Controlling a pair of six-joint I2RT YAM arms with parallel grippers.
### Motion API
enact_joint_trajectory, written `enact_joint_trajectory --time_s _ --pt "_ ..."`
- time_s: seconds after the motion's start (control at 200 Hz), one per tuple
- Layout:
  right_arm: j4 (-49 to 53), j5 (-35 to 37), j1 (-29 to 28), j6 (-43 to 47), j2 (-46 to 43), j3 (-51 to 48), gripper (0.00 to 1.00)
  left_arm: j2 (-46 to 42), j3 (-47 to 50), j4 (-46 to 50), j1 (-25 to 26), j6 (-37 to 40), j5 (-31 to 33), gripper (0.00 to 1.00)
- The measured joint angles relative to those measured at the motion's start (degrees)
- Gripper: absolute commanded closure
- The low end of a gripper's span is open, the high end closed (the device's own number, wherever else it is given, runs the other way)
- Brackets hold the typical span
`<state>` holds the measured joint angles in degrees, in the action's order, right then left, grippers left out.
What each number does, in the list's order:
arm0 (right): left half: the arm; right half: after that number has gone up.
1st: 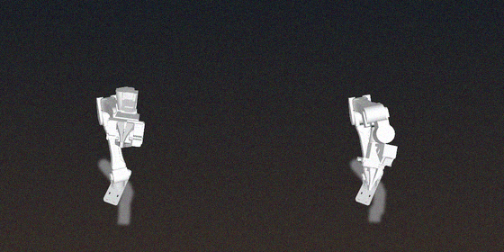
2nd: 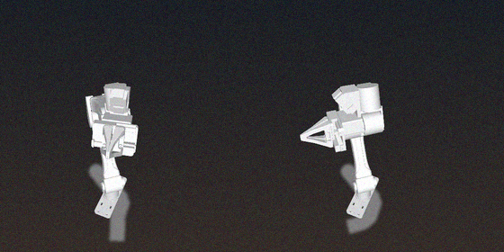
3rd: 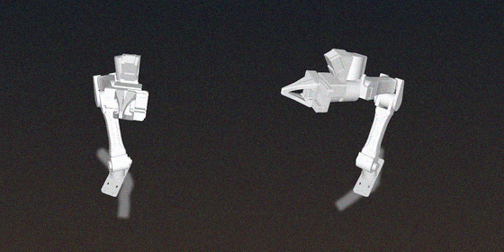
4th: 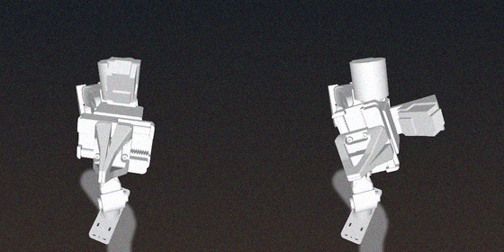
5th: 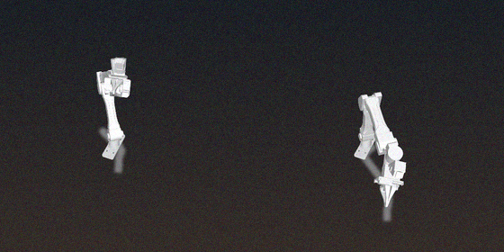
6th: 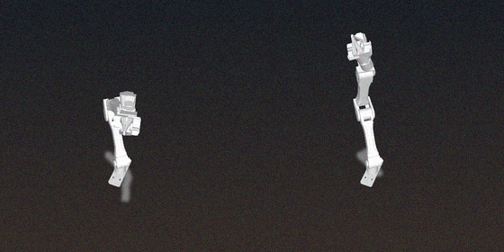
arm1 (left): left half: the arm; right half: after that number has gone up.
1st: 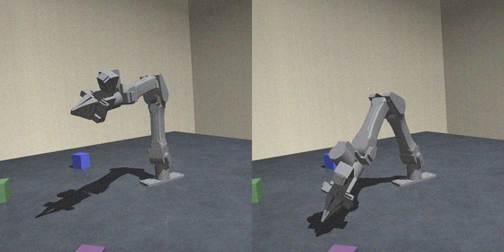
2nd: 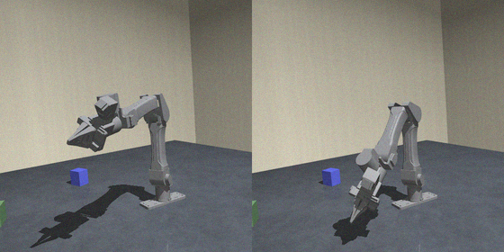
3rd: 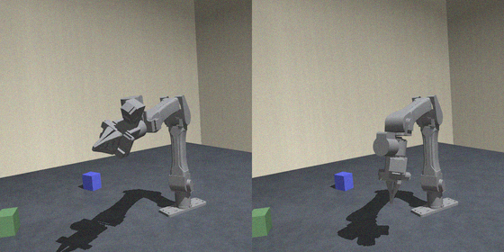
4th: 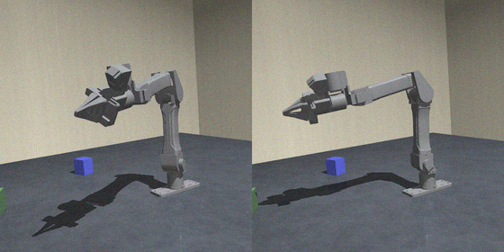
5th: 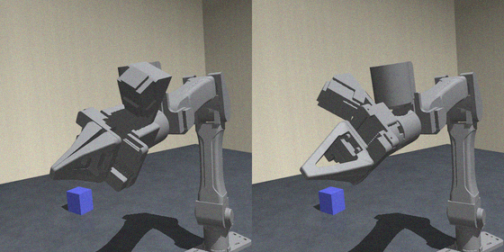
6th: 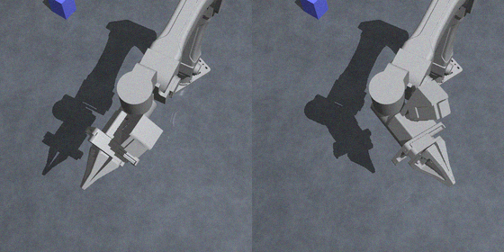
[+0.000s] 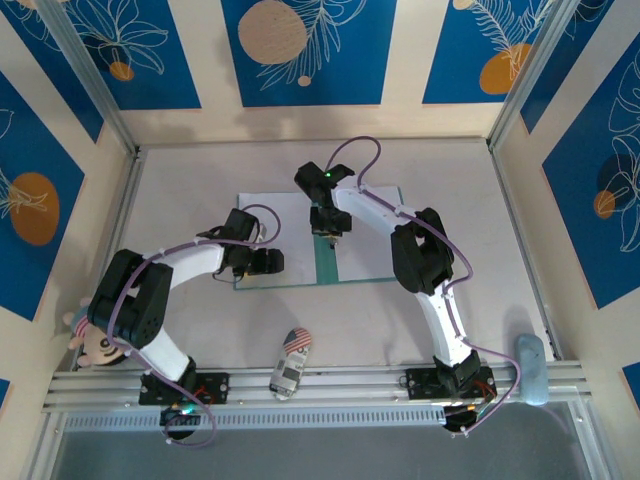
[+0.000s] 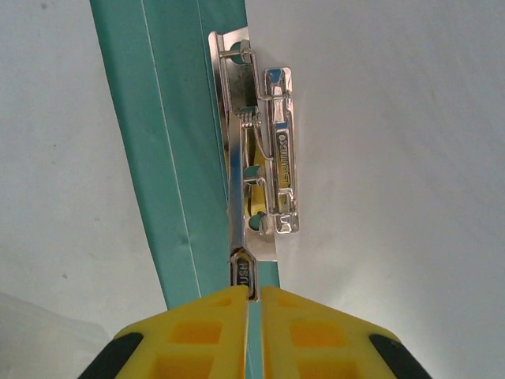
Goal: Put the files into the folder
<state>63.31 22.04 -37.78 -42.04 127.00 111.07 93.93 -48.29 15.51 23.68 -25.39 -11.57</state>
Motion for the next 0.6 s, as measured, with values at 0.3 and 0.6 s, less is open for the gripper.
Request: enact_joint_trajectory --time_s 0.3,0.6 --pt "0.17 0.04 -0.09 0.0 0.0 -0.46 0.86 0.0 0.0 0.09 0.0 0.0 -0.02 0.21" --pt "0.42 0.02 -0.09 0.04 0.0 0.11 0.8 0.04 0.0 0.09 0.0 0.02 0.0 0.21"
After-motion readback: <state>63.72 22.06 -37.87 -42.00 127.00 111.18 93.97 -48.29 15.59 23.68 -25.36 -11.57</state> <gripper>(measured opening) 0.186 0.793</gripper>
